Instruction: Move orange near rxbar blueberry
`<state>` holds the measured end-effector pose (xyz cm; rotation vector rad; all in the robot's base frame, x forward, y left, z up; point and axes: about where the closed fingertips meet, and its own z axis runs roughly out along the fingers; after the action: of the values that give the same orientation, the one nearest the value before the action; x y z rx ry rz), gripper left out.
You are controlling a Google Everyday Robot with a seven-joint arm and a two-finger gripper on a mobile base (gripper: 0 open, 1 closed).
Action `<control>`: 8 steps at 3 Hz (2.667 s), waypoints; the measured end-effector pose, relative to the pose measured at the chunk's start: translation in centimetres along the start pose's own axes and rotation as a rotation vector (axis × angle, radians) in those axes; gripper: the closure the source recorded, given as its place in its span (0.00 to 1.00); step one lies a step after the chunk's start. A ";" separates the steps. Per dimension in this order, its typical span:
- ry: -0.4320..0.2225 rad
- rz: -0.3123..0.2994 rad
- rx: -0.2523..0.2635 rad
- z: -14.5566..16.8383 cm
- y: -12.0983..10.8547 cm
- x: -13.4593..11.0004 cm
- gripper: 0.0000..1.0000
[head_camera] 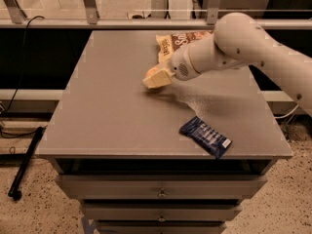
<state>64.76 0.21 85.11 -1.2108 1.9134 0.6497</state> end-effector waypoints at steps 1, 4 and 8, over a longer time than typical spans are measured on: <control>-0.023 0.067 0.016 -5.0 0.5 2.2 1.00; -0.003 0.146 -0.041 -10.4 4.6 5.5 1.00; -0.004 0.081 -0.017 -9.5 7.1 7.9 0.05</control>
Offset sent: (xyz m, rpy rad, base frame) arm -0.0767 -0.1176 0.0328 0.0845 0.0982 -0.1165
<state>53.17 -7.99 84.28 -1.1461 1.9653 0.7113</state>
